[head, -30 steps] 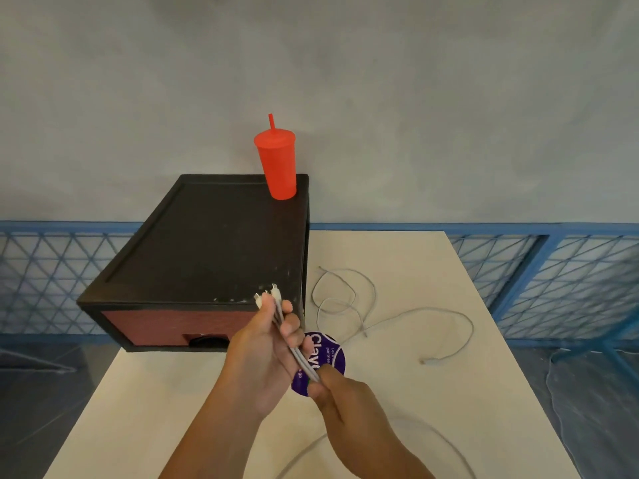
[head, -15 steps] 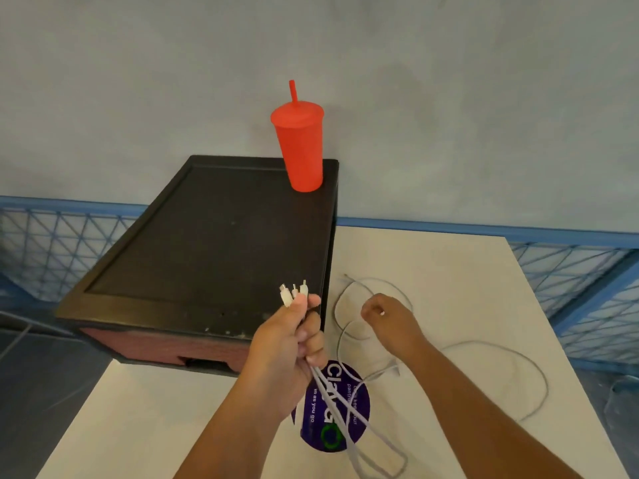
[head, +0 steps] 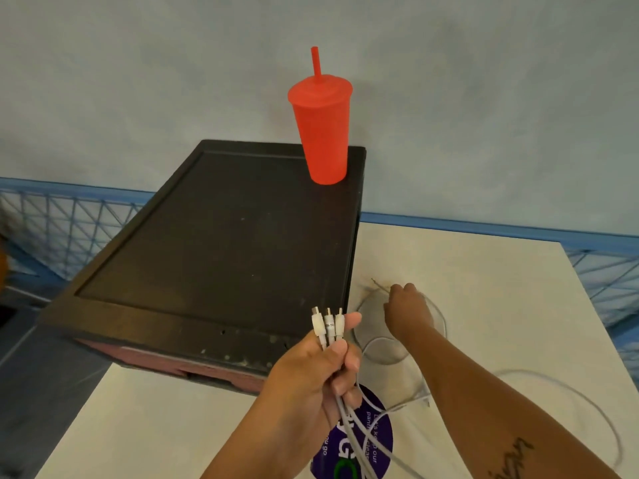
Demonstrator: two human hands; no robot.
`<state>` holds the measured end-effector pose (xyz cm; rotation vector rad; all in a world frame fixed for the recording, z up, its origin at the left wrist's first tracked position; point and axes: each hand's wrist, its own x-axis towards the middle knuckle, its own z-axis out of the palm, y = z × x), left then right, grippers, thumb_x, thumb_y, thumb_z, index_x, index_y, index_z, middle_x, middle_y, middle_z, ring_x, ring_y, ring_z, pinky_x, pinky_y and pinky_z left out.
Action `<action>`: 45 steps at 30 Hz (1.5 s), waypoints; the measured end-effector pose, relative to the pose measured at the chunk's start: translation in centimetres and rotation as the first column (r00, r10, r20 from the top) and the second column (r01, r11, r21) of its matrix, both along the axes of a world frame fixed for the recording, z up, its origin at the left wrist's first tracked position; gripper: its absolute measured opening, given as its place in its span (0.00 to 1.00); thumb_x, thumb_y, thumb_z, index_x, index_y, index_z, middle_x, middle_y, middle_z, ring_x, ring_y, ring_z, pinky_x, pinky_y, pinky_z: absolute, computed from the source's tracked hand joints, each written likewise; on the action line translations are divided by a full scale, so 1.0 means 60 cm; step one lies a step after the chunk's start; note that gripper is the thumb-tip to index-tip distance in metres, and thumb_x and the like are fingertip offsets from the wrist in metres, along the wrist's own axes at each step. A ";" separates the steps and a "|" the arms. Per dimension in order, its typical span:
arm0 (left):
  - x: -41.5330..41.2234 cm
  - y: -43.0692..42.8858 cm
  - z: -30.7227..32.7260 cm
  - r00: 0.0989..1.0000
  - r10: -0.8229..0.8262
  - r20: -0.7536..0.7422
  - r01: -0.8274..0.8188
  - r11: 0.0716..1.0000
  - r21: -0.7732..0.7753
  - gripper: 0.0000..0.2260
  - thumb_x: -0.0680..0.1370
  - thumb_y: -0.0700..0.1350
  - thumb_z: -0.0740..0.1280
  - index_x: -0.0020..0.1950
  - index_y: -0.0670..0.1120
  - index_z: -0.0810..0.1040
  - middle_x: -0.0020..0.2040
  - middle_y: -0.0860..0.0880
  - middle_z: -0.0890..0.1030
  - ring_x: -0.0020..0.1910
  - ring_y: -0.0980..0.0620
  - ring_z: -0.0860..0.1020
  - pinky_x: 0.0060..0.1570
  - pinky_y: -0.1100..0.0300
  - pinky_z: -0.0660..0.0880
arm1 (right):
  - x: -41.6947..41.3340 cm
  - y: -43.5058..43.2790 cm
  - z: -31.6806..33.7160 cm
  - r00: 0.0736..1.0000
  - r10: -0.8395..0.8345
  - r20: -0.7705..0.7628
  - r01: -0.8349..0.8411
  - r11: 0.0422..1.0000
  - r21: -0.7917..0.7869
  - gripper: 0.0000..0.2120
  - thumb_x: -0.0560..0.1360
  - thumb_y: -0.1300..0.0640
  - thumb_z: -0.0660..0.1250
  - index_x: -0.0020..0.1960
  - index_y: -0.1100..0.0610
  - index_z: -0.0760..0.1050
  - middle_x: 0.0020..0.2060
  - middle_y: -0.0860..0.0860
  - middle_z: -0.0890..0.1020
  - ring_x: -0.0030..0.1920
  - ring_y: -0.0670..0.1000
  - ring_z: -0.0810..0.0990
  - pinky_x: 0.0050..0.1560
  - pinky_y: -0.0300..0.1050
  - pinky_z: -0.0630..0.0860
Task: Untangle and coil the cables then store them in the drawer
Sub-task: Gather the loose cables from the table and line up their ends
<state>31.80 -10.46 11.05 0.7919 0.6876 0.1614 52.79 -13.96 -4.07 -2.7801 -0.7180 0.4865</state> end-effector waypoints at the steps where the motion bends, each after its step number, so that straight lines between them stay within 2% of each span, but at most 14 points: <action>1: -0.001 0.001 0.000 1.000 -0.005 -0.007 0.005 1.000 0.004 0.13 0.80 0.36 0.53 0.55 0.41 0.77 0.28 0.46 0.74 0.23 0.56 0.64 0.24 0.63 0.68 | -0.002 -0.003 -0.003 1.000 -0.021 -0.001 0.021 1.000 0.002 0.13 0.77 0.63 0.57 0.62 0.62 0.66 0.59 0.60 0.70 0.59 0.60 0.73 0.56 0.49 0.72; 6: -0.006 -0.001 0.003 0.999 -0.016 -0.035 0.017 1.000 0.026 0.12 0.79 0.36 0.56 0.52 0.36 0.78 0.31 0.44 0.80 0.23 0.56 0.67 0.25 0.63 0.69 | -0.002 -0.033 -0.001 0.984 -0.173 -0.036 0.176 0.982 0.071 0.14 0.74 0.67 0.56 0.59 0.64 0.66 0.57 0.61 0.75 0.56 0.60 0.76 0.53 0.48 0.73; 10: -0.014 -0.016 0.012 0.995 -0.060 -0.075 0.065 0.996 0.065 0.12 0.79 0.38 0.57 0.46 0.35 0.78 0.30 0.43 0.80 0.23 0.55 0.68 0.25 0.63 0.70 | -0.005 -0.073 0.009 0.921 -0.344 -0.184 0.375 0.911 0.171 0.14 0.72 0.68 0.59 0.57 0.65 0.65 0.52 0.63 0.75 0.51 0.62 0.76 0.48 0.49 0.73; 12: -0.021 -0.024 0.020 0.993 -0.077 -0.091 0.085 0.993 0.085 0.13 0.80 0.39 0.56 0.45 0.36 0.78 0.30 0.42 0.80 0.24 0.54 0.69 0.27 0.62 0.70 | -0.011 -0.092 0.021 0.849 -0.434 -0.301 0.507 0.830 0.232 0.11 0.70 0.67 0.63 0.51 0.64 0.65 0.41 0.58 0.75 0.44 0.58 0.75 0.40 0.43 0.70; 15: -0.034 -0.036 0.035 0.991 -0.092 -0.097 0.098 0.993 0.060 0.14 0.80 0.41 0.56 0.42 0.36 0.78 0.30 0.41 0.80 0.25 0.52 0.71 0.32 0.59 0.72 | -0.026 -0.113 0.045 0.753 -0.423 -0.504 0.619 0.715 0.324 0.04 0.69 0.67 0.62 0.37 0.63 0.68 0.28 0.52 0.64 0.35 0.54 0.71 0.25 0.34 0.61; 16: -0.040 -0.041 0.039 0.991 -0.097 -0.097 0.102 0.994 0.048 0.15 0.80 0.41 0.57 0.41 0.36 0.77 0.30 0.40 0.80 0.25 0.51 0.72 0.33 0.59 0.72 | -0.029 -0.119 0.047 0.736 -0.389 -0.553 0.641 0.664 0.386 0.06 0.70 0.67 0.61 0.34 0.63 0.69 0.27 0.52 0.63 0.33 0.53 0.71 0.25 0.32 0.59; 19: -0.054 -0.054 0.045 0.989 -0.095 -0.115 0.099 0.995 0.026 0.15 0.80 0.43 0.57 0.39 0.37 0.77 0.31 0.40 0.80 0.27 0.50 0.75 0.35 0.58 0.75 | -0.070 -0.137 0.097 0.629 -0.243 -0.738 0.772 0.304 0.558 0.07 0.74 0.66 0.61 0.39 0.60 0.75 0.30 0.52 0.71 0.31 0.48 0.69 0.33 0.37 0.67; 21: -0.066 -0.065 0.051 0.991 -0.078 -0.108 0.081 0.996 0.025 0.15 0.81 0.43 0.57 0.39 0.38 0.76 0.31 0.41 0.80 0.28 0.49 0.77 0.36 0.57 0.76 | -0.105 -0.150 0.147 0.680 -0.155 -0.717 0.729 0.250 0.637 0.06 0.75 0.63 0.62 0.40 0.58 0.75 0.32 0.51 0.73 0.34 0.48 0.71 0.39 0.40 0.70; 24: -0.087 -0.083 0.063 0.996 -0.069 -0.055 0.071 0.997 0.033 0.15 0.81 0.42 0.55 0.40 0.37 0.75 0.27 0.43 0.75 0.31 0.46 0.76 0.38 0.56 0.75 | -0.156 -0.173 0.215 0.775 -0.088 -0.626 0.627 0.230 0.744 0.09 0.77 0.60 0.62 0.38 0.56 0.74 0.34 0.51 0.75 0.39 0.49 0.76 0.46 0.42 0.74; 29: -0.123 -0.114 0.084 0.998 -0.055 0.022 0.054 0.998 0.037 0.13 0.81 0.42 0.54 0.42 0.38 0.72 0.23 0.48 0.65 0.23 0.51 0.66 0.38 0.57 0.72 | -0.260 -0.225 0.304 0.878 -0.016 -0.479 0.462 0.291 0.838 0.08 0.77 0.59 0.61 0.40 0.55 0.74 0.32 0.51 0.76 0.37 0.50 0.75 0.44 0.43 0.74; 32: -0.147 -0.132 0.097 0.996 -0.081 0.047 0.076 0.992 0.098 0.11 0.81 0.43 0.55 0.46 0.39 0.73 0.25 0.50 0.65 0.22 0.54 0.63 0.34 0.57 0.67 | -0.319 -0.253 0.332 0.900 0.028 -0.434 0.408 0.287 0.866 0.08 0.77 0.61 0.61 0.39 0.55 0.75 0.27 0.45 0.76 0.33 0.47 0.74 0.41 0.42 0.73; 36: -0.177 -0.155 0.114 0.995 -0.083 0.049 0.072 0.978 0.194 0.11 0.81 0.42 0.55 0.49 0.39 0.75 0.25 0.51 0.66 0.22 0.55 0.62 0.30 0.59 0.65 | -0.383 -0.279 0.352 0.931 0.064 -0.359 0.322 0.318 0.892 0.08 0.76 0.62 0.62 0.40 0.56 0.75 0.26 0.45 0.76 0.30 0.43 0.73 0.38 0.40 0.73; 40: -0.202 -0.174 0.124 0.994 -0.087 0.068 0.069 0.970 0.234 0.10 0.80 0.40 0.57 0.53 0.38 0.76 0.27 0.50 0.68 0.22 0.55 0.62 0.31 0.59 0.64 | -0.433 -0.293 0.357 0.951 0.090 -0.296 0.250 0.340 0.906 0.04 0.73 0.58 0.66 0.40 0.56 0.75 0.25 0.44 0.76 0.29 0.42 0.72 0.34 0.35 0.72; 45: -0.224 -0.192 0.130 0.989 -0.098 0.111 0.064 0.960 0.272 0.10 0.79 0.44 0.60 0.52 0.40 0.77 0.31 0.49 0.70 0.26 0.54 0.63 0.33 0.57 0.64 | -0.479 -0.301 0.361 0.965 0.083 -0.250 0.199 0.393 0.898 0.07 0.75 0.64 0.64 0.39 0.56 0.75 0.25 0.42 0.77 0.28 0.40 0.73 0.32 0.32 0.71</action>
